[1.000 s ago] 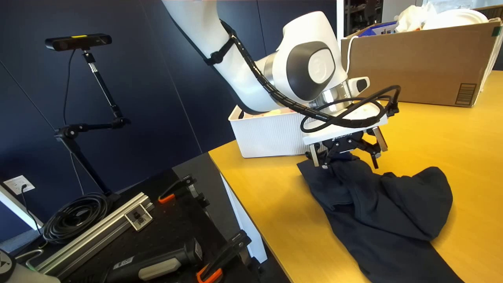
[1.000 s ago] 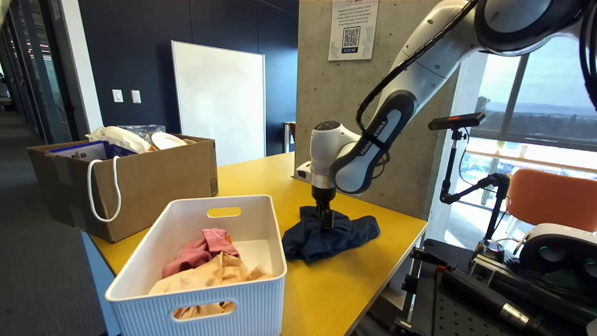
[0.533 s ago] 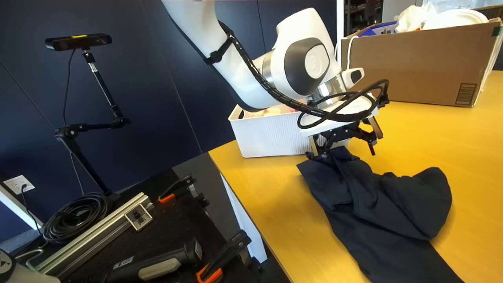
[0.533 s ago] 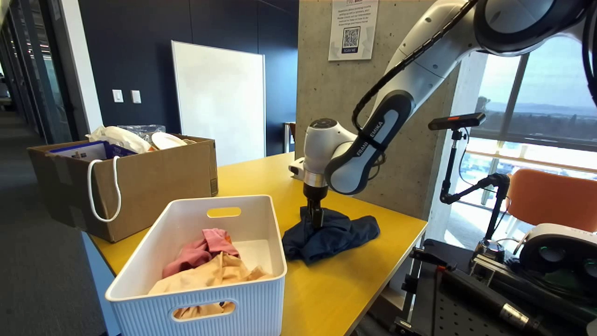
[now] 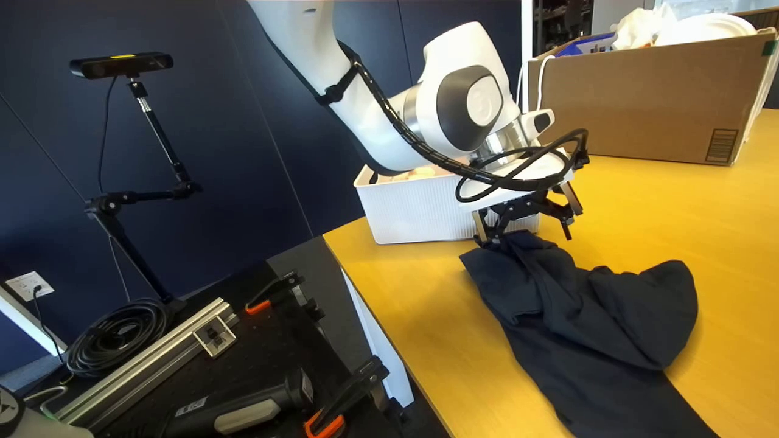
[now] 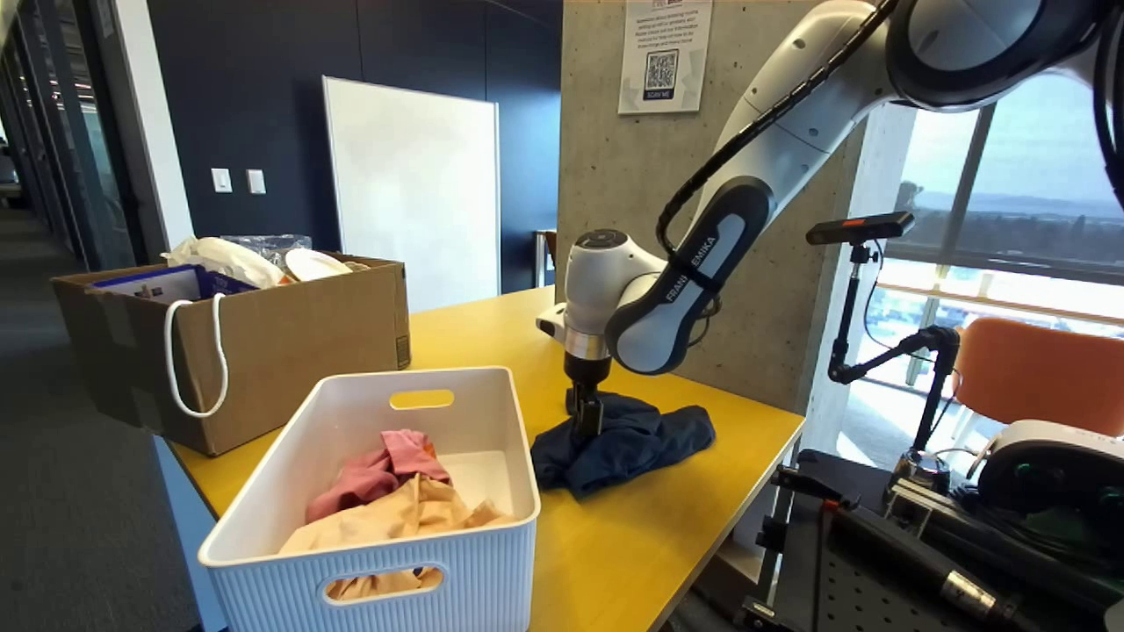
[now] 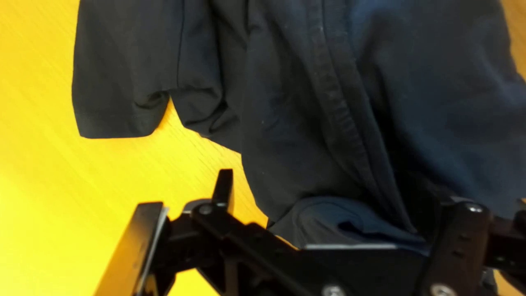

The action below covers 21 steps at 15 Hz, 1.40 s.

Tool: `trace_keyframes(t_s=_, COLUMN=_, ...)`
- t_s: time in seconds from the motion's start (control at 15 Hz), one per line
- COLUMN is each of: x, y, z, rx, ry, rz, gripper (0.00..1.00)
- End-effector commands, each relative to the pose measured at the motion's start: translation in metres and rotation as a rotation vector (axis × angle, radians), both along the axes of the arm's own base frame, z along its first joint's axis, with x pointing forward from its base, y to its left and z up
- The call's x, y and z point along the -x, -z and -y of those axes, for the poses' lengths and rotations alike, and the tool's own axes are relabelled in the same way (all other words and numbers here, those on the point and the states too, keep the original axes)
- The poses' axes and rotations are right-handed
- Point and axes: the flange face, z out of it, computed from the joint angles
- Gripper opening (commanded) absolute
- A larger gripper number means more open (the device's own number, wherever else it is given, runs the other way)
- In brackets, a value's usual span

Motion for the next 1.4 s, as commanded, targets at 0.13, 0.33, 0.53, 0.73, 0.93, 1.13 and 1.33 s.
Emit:
trace_keyframes(t_s=0.13, x=0.007, y=0.003, z=0.004, rx=-0.001, ry=0.009, rz=-0.004, gripper=0.65)
trace_keyframes(t_s=0.33, x=0.013, y=0.0, z=0.004, rx=0.0, ry=0.018, rz=-0.001, gripper=0.42)
trace_keyframes(t_s=0.53, x=0.016, y=0.001, z=0.008, rx=0.0, ry=0.036, rz=-0.003, gripper=0.2)
trace_keyframes(t_s=0.73, x=0.023, y=-0.002, z=0.009, rx=-0.004, ry=0.051, rz=-0.003, gripper=0.0)
trace_keyframes(t_s=0.93, x=0.026, y=-0.001, z=0.012, rx=-0.003, ry=0.075, rz=-0.005, gripper=0.0)
trace_keyframes(t_s=1.13, x=0.02, y=-0.007, z=0.033, rx=0.041, ry=0.107, rz=0.002, gripper=0.01)
trace_keyframes(t_s=1.33, x=0.011, y=-0.023, z=0.064, rx=0.09, ry=0.138, rz=0.028, gripper=0.01)
